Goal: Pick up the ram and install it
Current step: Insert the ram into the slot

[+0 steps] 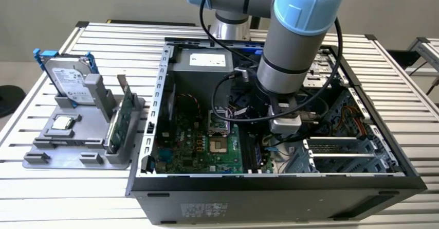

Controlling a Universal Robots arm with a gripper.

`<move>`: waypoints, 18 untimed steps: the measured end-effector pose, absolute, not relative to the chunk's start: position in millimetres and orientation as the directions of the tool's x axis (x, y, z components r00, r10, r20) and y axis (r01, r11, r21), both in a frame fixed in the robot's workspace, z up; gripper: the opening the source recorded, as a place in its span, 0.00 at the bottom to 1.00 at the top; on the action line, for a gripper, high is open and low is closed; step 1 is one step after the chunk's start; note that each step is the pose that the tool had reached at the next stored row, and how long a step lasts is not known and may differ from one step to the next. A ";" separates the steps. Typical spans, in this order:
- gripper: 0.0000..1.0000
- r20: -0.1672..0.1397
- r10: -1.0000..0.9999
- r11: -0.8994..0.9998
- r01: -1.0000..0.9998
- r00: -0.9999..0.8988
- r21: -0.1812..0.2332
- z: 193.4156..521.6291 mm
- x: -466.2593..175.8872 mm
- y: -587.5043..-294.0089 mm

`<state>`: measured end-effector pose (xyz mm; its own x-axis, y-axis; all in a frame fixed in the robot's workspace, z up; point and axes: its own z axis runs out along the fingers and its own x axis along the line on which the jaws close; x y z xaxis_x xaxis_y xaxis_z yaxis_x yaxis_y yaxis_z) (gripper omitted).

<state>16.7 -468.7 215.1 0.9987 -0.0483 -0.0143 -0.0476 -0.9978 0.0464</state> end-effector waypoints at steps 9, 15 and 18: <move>0.00 -0.014 -0.048 -0.998 -0.047 0.999 0.046 214.3 18.3 -468.7; 0.00 -0.014 -0.048 -0.998 -0.047 0.999 0.046 210.6 18.3 -468.7; 0.00 -0.014 -0.048 -0.998 -0.047 0.999 0.047 210.5 18.3 -468.7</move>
